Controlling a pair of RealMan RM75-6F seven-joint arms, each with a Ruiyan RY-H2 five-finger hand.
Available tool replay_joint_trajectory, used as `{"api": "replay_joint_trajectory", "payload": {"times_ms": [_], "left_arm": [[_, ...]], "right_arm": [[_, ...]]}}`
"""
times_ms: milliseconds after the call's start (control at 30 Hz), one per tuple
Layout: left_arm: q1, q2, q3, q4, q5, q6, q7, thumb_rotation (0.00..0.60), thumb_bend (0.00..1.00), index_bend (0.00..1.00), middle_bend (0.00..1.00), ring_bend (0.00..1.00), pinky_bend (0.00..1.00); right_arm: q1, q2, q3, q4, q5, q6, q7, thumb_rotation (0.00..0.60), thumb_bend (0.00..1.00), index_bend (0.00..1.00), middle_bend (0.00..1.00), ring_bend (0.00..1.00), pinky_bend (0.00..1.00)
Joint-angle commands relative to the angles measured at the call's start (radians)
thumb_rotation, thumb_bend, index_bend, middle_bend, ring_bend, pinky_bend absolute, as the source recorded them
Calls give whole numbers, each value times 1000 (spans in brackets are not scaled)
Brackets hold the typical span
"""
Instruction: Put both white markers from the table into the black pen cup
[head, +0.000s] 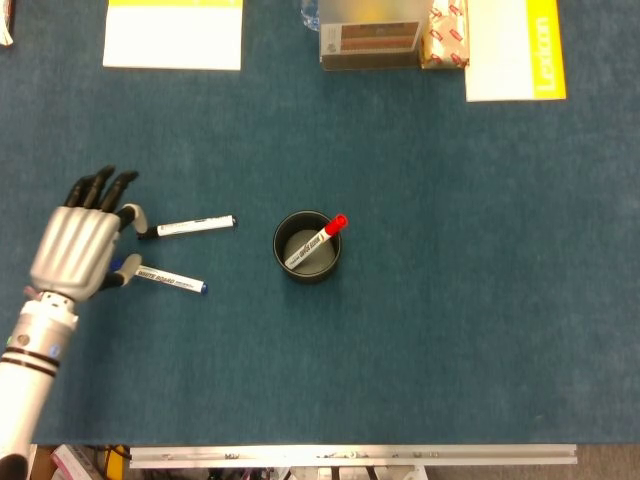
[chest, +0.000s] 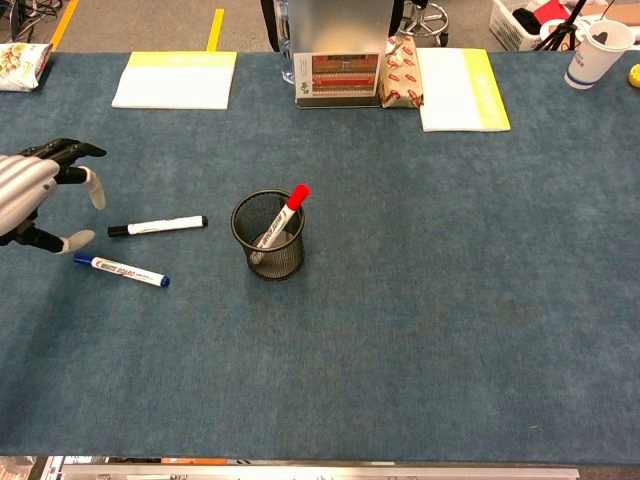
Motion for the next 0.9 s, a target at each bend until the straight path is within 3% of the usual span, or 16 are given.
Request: {"api": "replay_joint_trajectory", "payload": {"times_ms": [33, 900], "left_arm": [[-20, -24, -6, 19, -17, -22, 14, 600, 267, 447, 96, 4, 115], [-117, -154, -31, 123, -110, -90, 67, 600, 261, 447, 96, 7, 115]], "right_arm": [[-5, 5, 0, -8, -5, 9, -6, 600, 867, 569, 382, 255, 165], [-5, 11, 4, -14, 0, 1, -1, 600, 867, 569, 387, 255, 165]]}}
